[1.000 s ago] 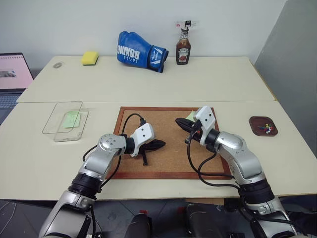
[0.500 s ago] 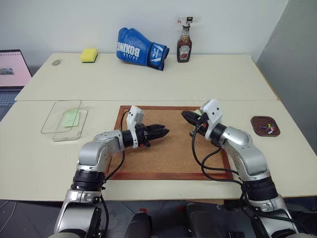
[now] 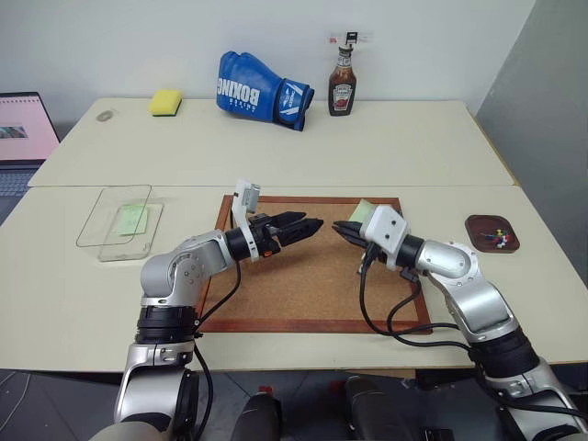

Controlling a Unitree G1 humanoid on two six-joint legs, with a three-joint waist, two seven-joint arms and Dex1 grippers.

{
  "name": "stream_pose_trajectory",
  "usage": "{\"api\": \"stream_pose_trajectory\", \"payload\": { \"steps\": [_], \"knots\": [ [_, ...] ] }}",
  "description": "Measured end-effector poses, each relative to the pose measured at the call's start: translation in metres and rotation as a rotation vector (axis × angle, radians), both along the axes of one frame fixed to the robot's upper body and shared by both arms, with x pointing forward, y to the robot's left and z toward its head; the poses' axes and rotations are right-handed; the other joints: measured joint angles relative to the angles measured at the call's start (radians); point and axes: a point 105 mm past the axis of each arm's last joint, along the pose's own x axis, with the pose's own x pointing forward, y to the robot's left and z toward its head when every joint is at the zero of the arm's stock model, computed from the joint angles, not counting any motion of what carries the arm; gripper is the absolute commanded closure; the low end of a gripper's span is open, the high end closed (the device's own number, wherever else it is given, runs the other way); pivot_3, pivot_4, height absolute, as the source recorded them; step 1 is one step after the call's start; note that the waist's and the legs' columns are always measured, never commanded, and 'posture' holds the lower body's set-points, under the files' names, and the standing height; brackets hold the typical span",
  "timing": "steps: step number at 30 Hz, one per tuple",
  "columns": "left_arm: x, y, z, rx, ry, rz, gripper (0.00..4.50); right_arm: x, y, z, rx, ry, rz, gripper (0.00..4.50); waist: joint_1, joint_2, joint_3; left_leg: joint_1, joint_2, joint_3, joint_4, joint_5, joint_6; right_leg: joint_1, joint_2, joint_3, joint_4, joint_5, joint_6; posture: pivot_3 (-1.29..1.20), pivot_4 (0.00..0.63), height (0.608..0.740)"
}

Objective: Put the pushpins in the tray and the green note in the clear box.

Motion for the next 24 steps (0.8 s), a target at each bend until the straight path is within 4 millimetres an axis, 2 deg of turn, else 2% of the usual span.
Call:
{"api": "stream_pose_trajectory", "payload": {
  "steps": [4,8,12,15,19,24],
  "knots": [
    [-0.002,-0.007,0.003,-0.030,0.013,-0.027,0.05,-0.010,-0.001,-0.014,-0.152,-0.111,0.096,4.50,0.001,-0.001,0.000,0.000,0.000,0.000,0.000,0.000,0.000,0.000,0.000,0.000,0.000,0.000,0.000,0.00,0.150,0.740],
    [-0.004,-0.014,0.012,-0.052,0.029,-0.074,0.05,-0.021,-0.001,-0.028,-0.232,-0.150,0.184,4.50,0.001,-0.001,0.001,0.000,0.000,0.000,0.001,0.000,0.000,0.001,0.000,0.000,0.000,0.000,0.000,0.00,0.150,0.740],
    [-0.012,-0.024,0.014,-0.089,0.095,-0.151,0.05,-0.028,0.003,-0.027,-0.253,-0.191,0.242,4.50,-0.001,-0.001,0.001,0.001,0.000,0.000,0.001,0.000,0.000,0.000,0.000,0.000,0.001,0.000,0.000,0.00,0.150,0.740],
    [-0.018,-0.026,0.010,-0.047,0.123,-0.194,0.05,-0.030,0.005,-0.027,-0.263,-0.209,0.265,4.50,-0.001,-0.001,0.001,0.001,0.000,0.000,0.001,0.000,0.000,0.001,0.000,0.000,0.001,0.000,0.000,0.00,0.150,0.740],
    [-0.024,-0.025,0.001,-0.009,0.142,-0.226,0.05,-0.030,0.009,-0.023,-0.271,-0.230,0.287,4.50,0.000,-0.001,0.001,0.002,0.000,0.000,0.001,0.000,0.000,0.001,0.000,0.000,0.002,0.000,0.000,0.00,0.150,0.740],
    [-0.026,-0.026,-0.001,0.002,0.141,-0.245,0.05,-0.031,0.013,-0.016,-0.272,-0.259,0.305,4.50,0.003,-0.001,0.001,0.002,0.000,0.000,0.001,0.000,0.000,0.001,0.000,0.000,0.001,0.000,0.000,0.00,0.150,0.740]
  ]
}}
